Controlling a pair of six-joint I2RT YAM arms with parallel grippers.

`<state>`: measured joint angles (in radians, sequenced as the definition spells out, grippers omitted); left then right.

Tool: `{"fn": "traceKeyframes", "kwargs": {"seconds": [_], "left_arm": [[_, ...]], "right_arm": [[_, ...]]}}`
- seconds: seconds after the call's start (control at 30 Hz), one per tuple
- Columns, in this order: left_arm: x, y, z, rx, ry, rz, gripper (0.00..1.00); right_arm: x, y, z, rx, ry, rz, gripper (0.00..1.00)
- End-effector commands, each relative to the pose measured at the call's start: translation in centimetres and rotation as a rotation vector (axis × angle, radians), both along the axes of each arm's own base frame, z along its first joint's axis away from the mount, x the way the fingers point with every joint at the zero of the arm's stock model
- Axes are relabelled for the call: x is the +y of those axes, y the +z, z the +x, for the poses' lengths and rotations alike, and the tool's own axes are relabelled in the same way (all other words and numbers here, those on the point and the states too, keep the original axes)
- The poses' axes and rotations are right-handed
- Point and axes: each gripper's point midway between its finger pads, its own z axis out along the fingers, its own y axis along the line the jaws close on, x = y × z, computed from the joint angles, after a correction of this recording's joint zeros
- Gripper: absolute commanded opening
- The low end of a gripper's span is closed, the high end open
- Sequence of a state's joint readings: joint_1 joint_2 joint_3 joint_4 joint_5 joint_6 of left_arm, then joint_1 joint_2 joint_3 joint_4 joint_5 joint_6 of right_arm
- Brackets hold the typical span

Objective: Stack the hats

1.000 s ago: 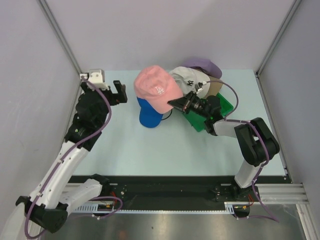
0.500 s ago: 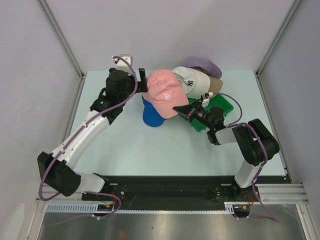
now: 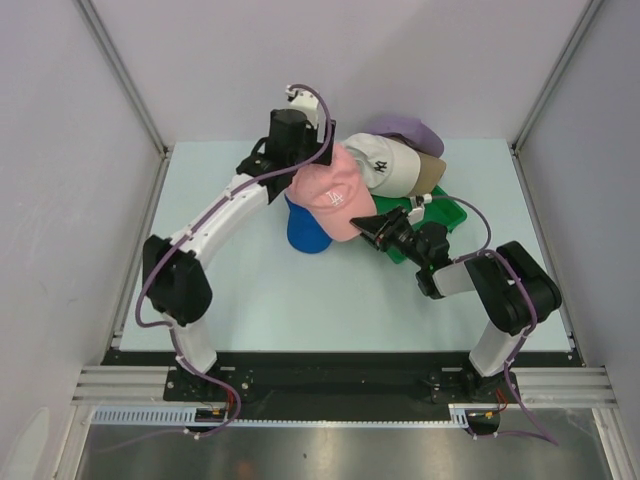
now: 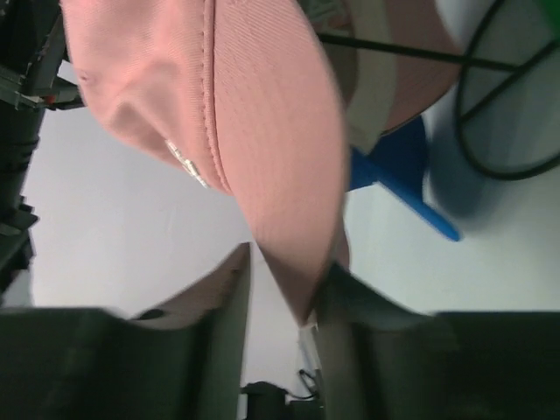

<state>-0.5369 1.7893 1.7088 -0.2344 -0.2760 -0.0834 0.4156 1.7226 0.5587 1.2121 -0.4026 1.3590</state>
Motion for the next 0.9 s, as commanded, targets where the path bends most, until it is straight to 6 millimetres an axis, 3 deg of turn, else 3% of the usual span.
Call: {"fn": "traceKeyframes", "kwargs": {"seconds": [0.0, 0.07, 0.13, 0.3, 0.4, 0.43, 0.5, 0.53, 0.57, 0.87], "left_arm": [[-0.3, 0.0, 0.7, 0.009, -0.010, 0.051, 1.00], [-0.6, -0.7, 0.7, 0.025, -0.022, 0.052, 1.00], [-0.8, -1.4, 0.8, 0.042, -0.027, 0.057, 1.00], [-0.7, -2.7, 0.9, 0.074, -0.019, 0.067, 1.00], [-0.3, -3.3, 1.1, 0.087, -0.003, 0.075, 1.00], [-0.2, -3.6, 1.2, 0.093, -0.001, 0.076, 1.00], [-0.2, -3.8, 1.2, 0.097, 0.001, 0.072, 1.00], [-0.1, -3.6, 1.2, 0.093, 0.002, 0.066, 1.00], [-0.1, -3.0, 1.2, 0.080, -0.001, 0.059, 1.00], [-0.4, 0.5, 0.4, 0.021, -0.041, 0.024, 1.00]], "right_arm": [[-1.3, 0.6, 1.2, -0.084, -0.116, -0.067, 0.46], [-0.8, 1.6, 1.1, -0.140, -0.101, -0.082, 0.57], [-0.3, 2.4, 0.9, -0.190, -0.084, -0.082, 0.61], [0.7, 3.0, 1.1, -0.251, -0.067, -0.050, 0.61], [0.8, 2.3, 1.1, -0.243, -0.078, -0.027, 0.51], [1.0, 2.0, 1.0, -0.234, -0.079, -0.028, 0.38], [0.8, 1.5, 1.2, -0.214, -0.102, -0.021, 0.23], [0.9, 1.2, 1.0, -0.203, -0.105, -0.021, 0.08], [0.7, 1.0, 1.3, -0.189, -0.131, -0.018, 0.02], [-1.2, -1.7, 0.4, -0.048, -0.266, 0.039, 0.00]]}}
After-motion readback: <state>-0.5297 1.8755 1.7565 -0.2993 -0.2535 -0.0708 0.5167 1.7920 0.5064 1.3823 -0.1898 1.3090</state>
